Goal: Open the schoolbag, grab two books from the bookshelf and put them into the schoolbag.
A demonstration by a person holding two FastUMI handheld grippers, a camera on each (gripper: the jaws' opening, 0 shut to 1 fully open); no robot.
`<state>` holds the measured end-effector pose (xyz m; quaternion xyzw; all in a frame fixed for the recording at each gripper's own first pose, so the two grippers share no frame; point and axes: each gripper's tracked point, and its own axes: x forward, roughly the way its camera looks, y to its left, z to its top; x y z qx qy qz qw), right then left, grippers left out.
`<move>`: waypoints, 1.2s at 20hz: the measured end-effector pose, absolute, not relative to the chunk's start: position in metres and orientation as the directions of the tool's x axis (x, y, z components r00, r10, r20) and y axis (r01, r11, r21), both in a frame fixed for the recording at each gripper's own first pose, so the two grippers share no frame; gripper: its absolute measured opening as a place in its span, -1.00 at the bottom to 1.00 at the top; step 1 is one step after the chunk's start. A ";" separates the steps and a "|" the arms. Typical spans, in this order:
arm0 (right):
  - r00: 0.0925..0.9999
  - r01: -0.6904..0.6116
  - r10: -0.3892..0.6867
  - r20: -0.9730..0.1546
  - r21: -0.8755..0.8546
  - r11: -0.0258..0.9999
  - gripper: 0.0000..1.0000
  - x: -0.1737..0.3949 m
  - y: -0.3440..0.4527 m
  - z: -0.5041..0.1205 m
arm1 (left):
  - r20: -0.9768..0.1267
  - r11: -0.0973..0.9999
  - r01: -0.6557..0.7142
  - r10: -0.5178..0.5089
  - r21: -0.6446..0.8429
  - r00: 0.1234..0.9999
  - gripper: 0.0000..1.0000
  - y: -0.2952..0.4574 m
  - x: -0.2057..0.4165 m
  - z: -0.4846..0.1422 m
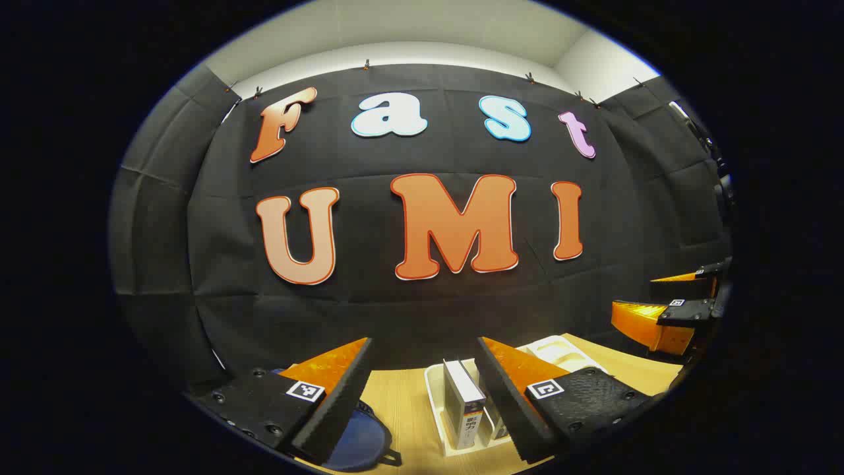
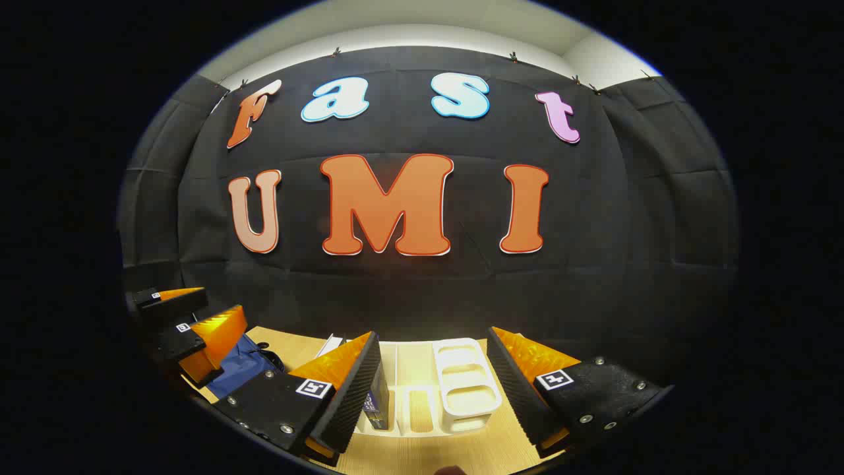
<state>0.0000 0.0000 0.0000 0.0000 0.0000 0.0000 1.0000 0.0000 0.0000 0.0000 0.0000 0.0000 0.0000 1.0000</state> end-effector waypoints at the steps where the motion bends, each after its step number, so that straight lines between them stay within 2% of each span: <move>1: 1.000 0.001 -0.001 -0.004 0.000 1.000 0.92 0.002 -0.001 -0.002 | 0.002 1.000 -0.007 0.007 0.000 1.000 0.91 0.004 0.000 0.001; 6: 1.000 -0.005 0.005 -0.011 0.004 1.000 0.92 0.006 0.000 -0.004 | 0.018 0.999 -0.032 0.032 -0.009 0.999 0.91 0.018 -0.007 0.002; 7: 1.000 -0.013 0.013 -0.003 0.003 1.000 0.93 0.005 0.004 -0.002 | 0.023 0.999 -0.036 0.036 -0.009 0.999 0.99 0.020 -0.008 0.004; 11: 0.998 -0.046 0.047 0.031 -0.022 0.999 0.92 0.002 0.013 0.007 | 0.022 0.999 -0.041 0.041 -0.003 0.999 0.99 0.022 -0.013 0.005; 12: 0.998 -0.057 0.058 0.034 -0.030 0.998 0.92 0.001 0.015 0.006 | 0.026 0.999 -0.045 0.045 -0.003 0.999 0.91 0.023 -0.014 0.006; 19: 0.994 -0.102 0.104 0.025 -0.063 0.993 0.93 -0.004 0.029 0.001 | 0.046 0.997 -0.081 0.080 0.014 0.996 0.91 0.029 -0.027 0.012; 20: 0.994 -0.105 0.106 0.025 -0.062 0.993 0.93 -0.005 0.029 0.001 | 0.050 0.996 -0.085 0.084 0.015 0.995 0.99 0.032 -0.028 0.013; 21: 0.994 -0.105 0.107 0.026 -0.061 0.993 0.93 -0.005 0.029 0.001 | 0.053 0.996 -0.089 0.088 0.014 0.995 0.91 0.032 -0.030 0.015; 22: 0.994 -0.105 0.107 0.026 -0.060 0.993 0.93 -0.004 0.028 0.000 | 0.052 0.996 -0.092 0.092 0.013 0.994 0.99 0.032 -0.032 0.014; 24: 0.994 -0.105 0.107 0.026 -0.058 0.993 0.93 -0.004 0.029 0.000 | 0.049 0.995 -0.099 0.098 0.012 0.994 0.99 0.034 -0.035 0.012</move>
